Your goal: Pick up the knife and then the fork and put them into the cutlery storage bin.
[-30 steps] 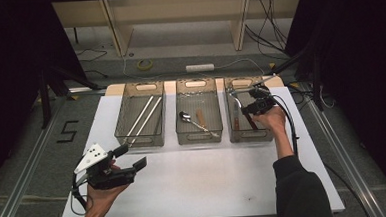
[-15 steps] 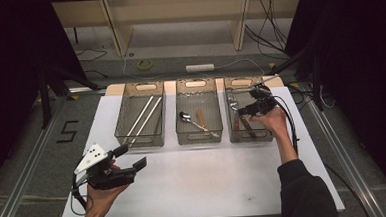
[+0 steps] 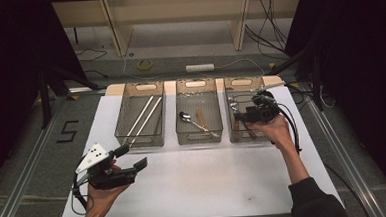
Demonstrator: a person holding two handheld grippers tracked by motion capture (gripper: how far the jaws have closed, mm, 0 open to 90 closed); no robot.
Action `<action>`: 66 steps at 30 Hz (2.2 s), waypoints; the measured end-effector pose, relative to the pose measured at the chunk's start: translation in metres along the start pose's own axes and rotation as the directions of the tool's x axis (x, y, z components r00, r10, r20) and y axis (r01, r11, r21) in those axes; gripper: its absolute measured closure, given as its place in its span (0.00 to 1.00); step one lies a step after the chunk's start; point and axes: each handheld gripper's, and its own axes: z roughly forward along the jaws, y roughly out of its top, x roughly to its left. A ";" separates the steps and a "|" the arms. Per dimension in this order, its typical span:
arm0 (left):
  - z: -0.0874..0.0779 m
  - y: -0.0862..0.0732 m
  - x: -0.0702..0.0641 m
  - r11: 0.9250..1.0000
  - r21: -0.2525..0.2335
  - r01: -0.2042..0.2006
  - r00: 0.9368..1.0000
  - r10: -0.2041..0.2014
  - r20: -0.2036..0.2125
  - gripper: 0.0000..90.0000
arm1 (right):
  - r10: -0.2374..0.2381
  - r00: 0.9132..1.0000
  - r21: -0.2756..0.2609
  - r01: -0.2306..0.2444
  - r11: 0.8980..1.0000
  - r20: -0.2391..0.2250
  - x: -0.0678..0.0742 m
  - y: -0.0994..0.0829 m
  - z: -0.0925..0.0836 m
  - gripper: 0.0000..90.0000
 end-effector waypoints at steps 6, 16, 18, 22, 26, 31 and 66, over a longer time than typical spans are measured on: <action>0.000 0.000 0.000 1.000 0.004 0.000 1.000 0.000 0.003 0.18 | 0.003 0.999 -0.060 -0.005 0.998 -0.034 0.007 -0.009 -0.009 0.39; 0.001 0.000 0.000 1.000 0.013 -0.001 1.000 0.001 0.003 0.18 | -0.048 0.993 -0.153 0.031 0.988 -0.105 0.031 -0.027 -0.027 0.37; 0.001 0.000 0.000 1.000 0.012 0.001 1.000 -0.001 0.004 0.18 | -0.064 0.992 -0.159 0.046 0.986 -0.108 0.035 -0.031 -0.028 0.36; 0.001 0.000 -0.001 1.000 0.015 -0.003 1.000 0.003 0.008 0.18 | -0.074 0.991 -0.167 0.055 0.984 -0.110 0.039 -0.035 -0.031 0.34; 0.001 0.000 -0.001 1.000 0.016 -0.003 1.000 0.003 0.009 0.18 | -0.081 0.990 -0.187 0.058 0.981 -0.116 0.042 -0.039 -0.035 0.34; 0.001 0.000 -0.001 1.000 0.017 -0.002 1.000 0.002 0.013 0.18 | -0.090 0.986 -0.219 0.058 0.974 -0.139 0.048 -0.046 -0.037 0.34; 0.000 0.000 -0.001 1.000 0.013 0.010 1.000 -0.010 0.022 0.18 | -0.137 0.968 -0.347 0.056 0.936 -0.212 0.077 -0.103 -0.053 0.31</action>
